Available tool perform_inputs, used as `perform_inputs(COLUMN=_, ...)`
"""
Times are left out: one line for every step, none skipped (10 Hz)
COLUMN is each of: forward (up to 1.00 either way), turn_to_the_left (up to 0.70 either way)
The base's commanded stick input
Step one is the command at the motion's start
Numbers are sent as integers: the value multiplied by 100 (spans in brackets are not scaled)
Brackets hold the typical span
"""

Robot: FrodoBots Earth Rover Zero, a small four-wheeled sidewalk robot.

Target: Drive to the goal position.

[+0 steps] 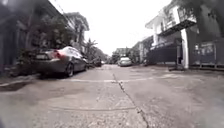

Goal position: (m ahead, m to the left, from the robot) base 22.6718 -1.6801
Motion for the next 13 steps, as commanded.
perform_inputs(forward=100, turn_to_the_left=0)
perform_inputs(forward=100, turn_to_the_left=0)
perform_inputs(forward=100, turn_to_the_left=0)
perform_inputs(forward=100, turn_to_the_left=0)
perform_inputs(forward=100, turn_to_the_left=0)
perform_inputs(forward=100, turn_to_the_left=0)
perform_inputs(forward=100, turn_to_the_left=0)
perform_inputs(forward=100, turn_to_the_left=0)
perform_inputs(forward=100, turn_to_the_left=-6)
perform_inputs(forward=100, turn_to_the_left=-27)
perform_inputs(forward=100, turn_to_the_left=-18)
perform_inputs(forward=100, turn_to_the_left=0)
perform_inputs(forward=100, turn_to_the_left=0)
